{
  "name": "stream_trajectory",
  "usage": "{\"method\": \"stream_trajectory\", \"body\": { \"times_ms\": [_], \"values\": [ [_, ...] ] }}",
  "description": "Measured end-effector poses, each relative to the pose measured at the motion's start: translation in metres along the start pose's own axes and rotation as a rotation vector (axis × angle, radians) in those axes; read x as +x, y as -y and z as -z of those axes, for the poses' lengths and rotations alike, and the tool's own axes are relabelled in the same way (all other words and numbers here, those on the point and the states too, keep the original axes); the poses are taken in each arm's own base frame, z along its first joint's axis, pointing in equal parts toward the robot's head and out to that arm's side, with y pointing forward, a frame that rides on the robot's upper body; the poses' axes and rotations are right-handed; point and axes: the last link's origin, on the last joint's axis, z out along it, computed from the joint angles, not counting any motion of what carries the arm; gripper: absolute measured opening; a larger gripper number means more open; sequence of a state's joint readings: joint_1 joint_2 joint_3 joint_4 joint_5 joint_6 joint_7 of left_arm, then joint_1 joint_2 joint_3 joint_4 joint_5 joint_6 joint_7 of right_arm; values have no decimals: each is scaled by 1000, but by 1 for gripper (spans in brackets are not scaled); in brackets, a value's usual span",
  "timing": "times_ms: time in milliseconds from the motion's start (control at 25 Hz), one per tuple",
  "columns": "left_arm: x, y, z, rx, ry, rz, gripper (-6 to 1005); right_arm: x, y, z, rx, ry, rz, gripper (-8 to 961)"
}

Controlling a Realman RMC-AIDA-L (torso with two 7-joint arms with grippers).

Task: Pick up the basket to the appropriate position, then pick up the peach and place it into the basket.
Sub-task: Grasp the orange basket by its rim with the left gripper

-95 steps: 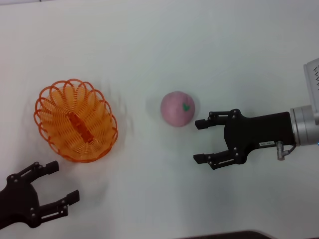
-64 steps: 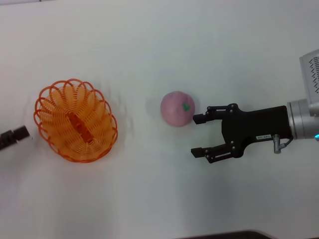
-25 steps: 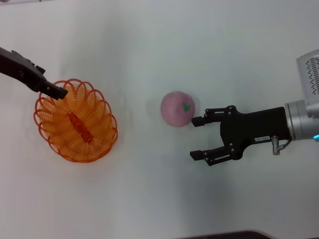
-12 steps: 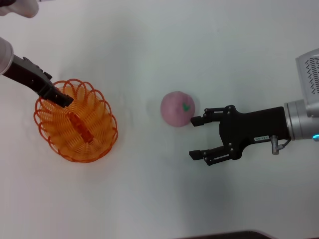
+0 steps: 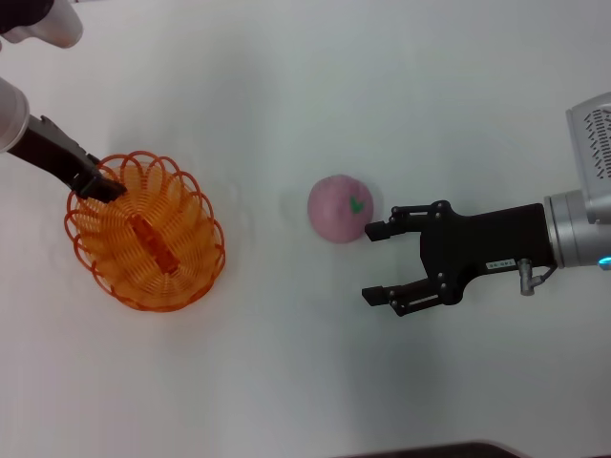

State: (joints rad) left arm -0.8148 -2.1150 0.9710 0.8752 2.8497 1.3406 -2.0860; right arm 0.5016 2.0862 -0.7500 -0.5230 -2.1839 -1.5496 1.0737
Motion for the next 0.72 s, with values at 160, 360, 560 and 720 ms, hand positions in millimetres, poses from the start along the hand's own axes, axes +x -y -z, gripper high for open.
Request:
{"method": "stream_trajectory", "body": {
  "times_ms": [160,360,560,720],
  "values": [
    [0,-1,0,-6,5,1,499,0,0,0,1,1,-1,872],
    [-1,-2,0,-6,10,-1,289,1,0,0,2,1,-2,870],
    [2,0,3,-1,-4,14,171,0,0,0,0,2,0,869],
    [5,-2,6,-20,6,39,134,0,0,-1,0,2,0,869]
  ]
}}
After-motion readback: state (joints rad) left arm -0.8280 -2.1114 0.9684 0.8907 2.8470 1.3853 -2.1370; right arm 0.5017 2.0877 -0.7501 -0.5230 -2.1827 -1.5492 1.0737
